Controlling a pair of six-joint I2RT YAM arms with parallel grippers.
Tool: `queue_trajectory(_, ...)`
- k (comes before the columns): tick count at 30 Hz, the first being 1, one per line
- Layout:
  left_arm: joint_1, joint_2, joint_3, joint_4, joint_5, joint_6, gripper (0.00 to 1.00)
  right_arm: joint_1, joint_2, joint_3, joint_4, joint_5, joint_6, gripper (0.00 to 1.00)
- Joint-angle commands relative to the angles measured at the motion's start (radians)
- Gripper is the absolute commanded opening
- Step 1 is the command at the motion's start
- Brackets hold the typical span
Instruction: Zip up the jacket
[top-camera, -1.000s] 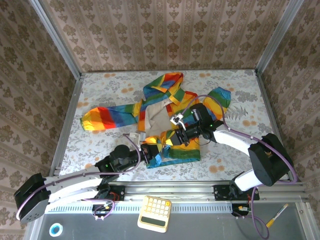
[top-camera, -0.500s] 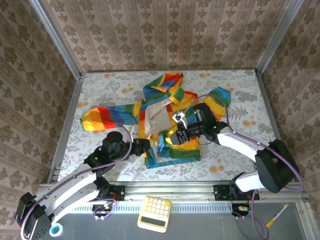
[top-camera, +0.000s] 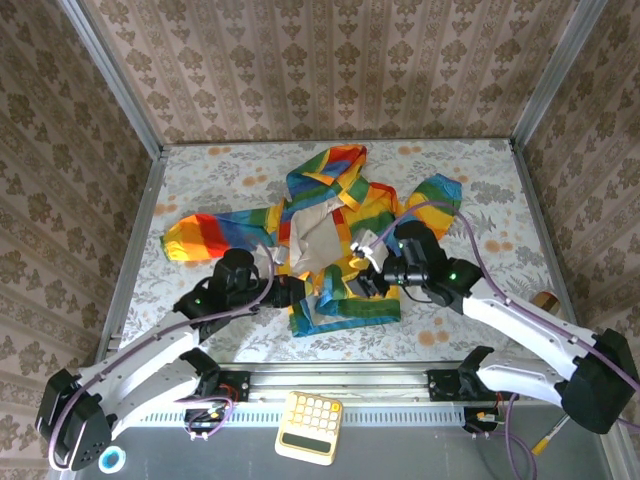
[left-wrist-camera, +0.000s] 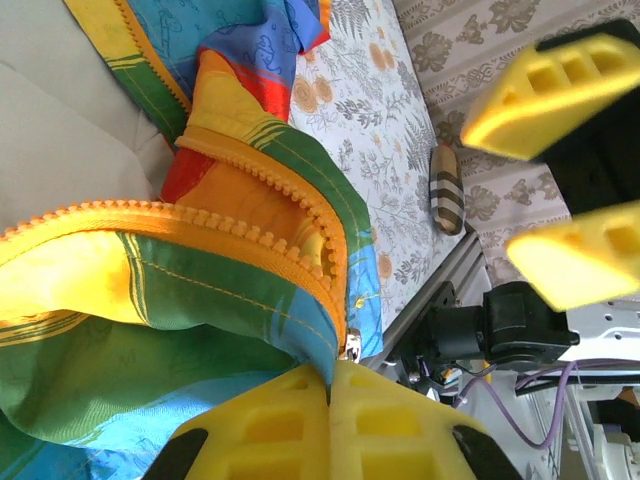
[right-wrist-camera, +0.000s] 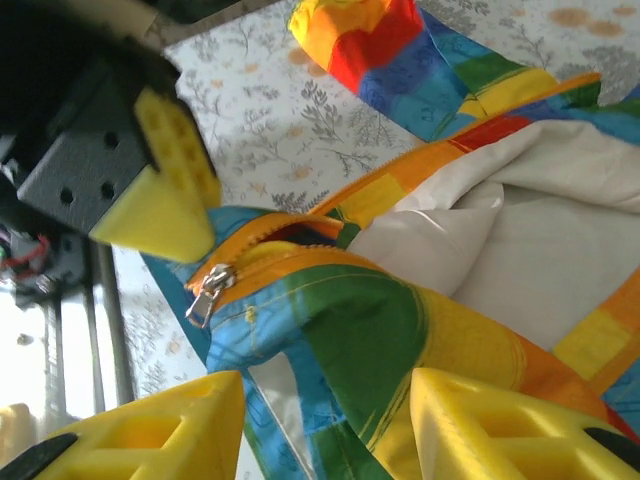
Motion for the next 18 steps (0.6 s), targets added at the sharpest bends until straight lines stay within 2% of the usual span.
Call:
queue_trajectory(1, 0.006, 0.018, 0.048, -0.022, 0.039, 0.023, 0.0, 0.103, -0.019, 0.027, -0.076, 0.222, -0.171, 0.47)
queue_trajectory(6, -0.001, 0.052, 0.071, -0.033, 0.041, 0.021, 0.0, 0.247, 0.028, 0.042, -0.052, 0.349, -0.23, 0.45)
queue_trajectory(8, -0.005, 0.063, 0.077, -0.031, 0.042, 0.022, 0.0, 0.277, 0.058, 0.05, -0.042, 0.373, -0.238, 0.37)
queue_trajectory(10, -0.007, 0.074, 0.083, -0.031, 0.043, 0.024, 0.0, 0.29, 0.09, 0.063, -0.039, 0.377, -0.238, 0.34)
queue_trajectory(18, -0.012, 0.097, 0.103, -0.038, 0.041, 0.031, 0.0, 0.315, 0.162, 0.091, -0.029, 0.375, -0.242, 0.34)
